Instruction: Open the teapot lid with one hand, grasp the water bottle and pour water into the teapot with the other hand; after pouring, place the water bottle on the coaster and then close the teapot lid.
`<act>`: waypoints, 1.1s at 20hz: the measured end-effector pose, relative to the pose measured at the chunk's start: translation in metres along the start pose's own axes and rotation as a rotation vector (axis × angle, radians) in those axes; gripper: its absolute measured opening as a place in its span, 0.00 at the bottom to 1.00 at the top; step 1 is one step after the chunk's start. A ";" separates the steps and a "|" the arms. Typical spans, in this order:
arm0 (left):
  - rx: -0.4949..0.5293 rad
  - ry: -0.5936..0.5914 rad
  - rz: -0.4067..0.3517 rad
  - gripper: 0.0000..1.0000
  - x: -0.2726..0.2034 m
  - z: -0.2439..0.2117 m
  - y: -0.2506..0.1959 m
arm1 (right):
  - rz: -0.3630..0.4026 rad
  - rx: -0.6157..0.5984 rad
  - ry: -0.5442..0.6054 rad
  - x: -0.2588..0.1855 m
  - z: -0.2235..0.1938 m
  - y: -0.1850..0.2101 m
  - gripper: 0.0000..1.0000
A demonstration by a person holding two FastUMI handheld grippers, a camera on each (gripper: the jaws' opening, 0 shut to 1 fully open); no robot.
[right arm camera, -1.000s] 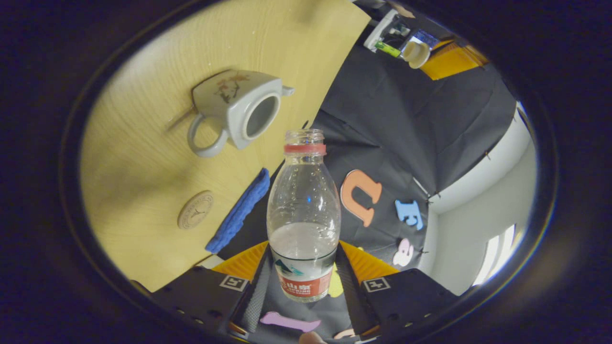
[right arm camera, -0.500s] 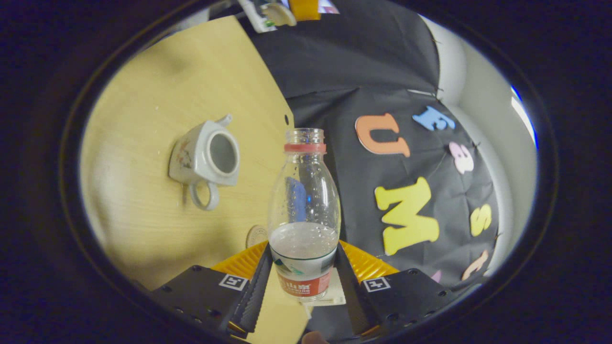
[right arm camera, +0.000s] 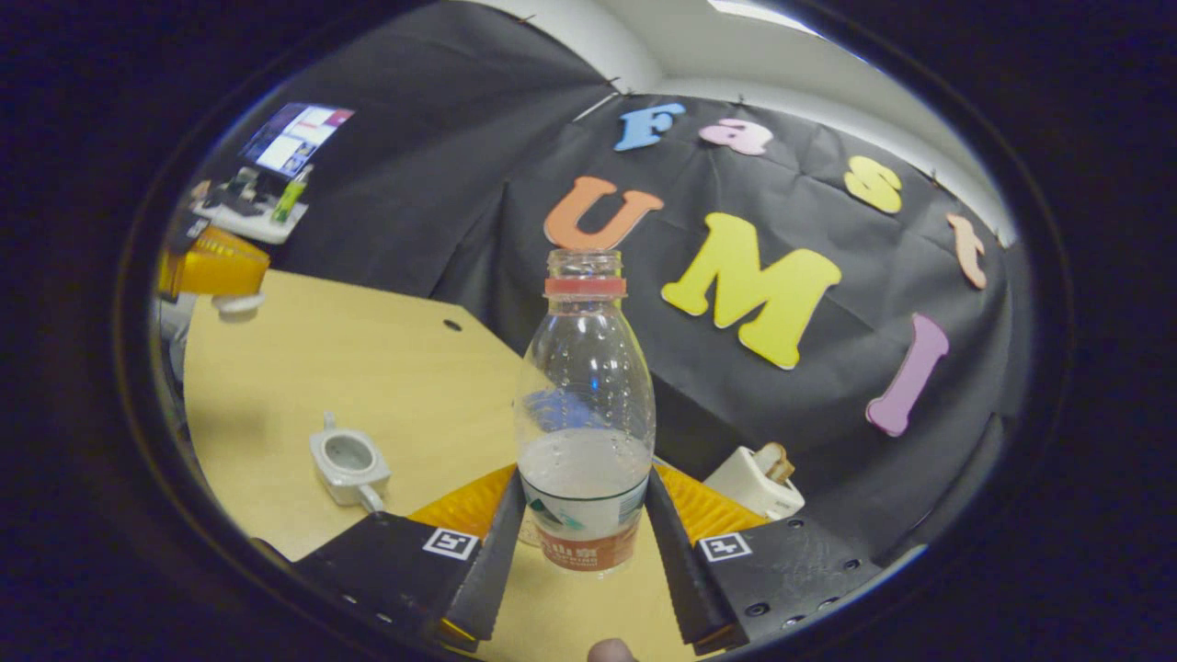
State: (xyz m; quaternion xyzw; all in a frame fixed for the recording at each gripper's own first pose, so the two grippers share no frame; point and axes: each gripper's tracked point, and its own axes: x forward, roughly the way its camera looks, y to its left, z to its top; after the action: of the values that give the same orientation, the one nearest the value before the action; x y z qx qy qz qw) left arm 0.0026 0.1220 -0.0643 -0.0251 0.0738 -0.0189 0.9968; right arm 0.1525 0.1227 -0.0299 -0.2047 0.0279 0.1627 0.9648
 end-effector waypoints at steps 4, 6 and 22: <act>0.007 -0.001 -0.010 0.03 -0.001 0.002 -0.004 | 0.012 0.249 -0.021 0.026 0.009 -0.022 0.71; 0.004 -0.008 0.004 0.03 -0.002 0.004 0.001 | 0.011 0.320 -0.013 0.043 0.002 -0.025 0.72; 0.010 0.013 0.029 0.03 0.001 -0.005 0.013 | 0.050 0.407 0.110 0.125 -0.059 0.018 0.72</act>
State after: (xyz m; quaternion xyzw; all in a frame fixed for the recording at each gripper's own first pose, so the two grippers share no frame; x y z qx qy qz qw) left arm 0.0038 0.1351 -0.0697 -0.0188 0.0806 -0.0049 0.9966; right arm 0.2654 0.1519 -0.1057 -0.0135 0.1178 0.1663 0.9789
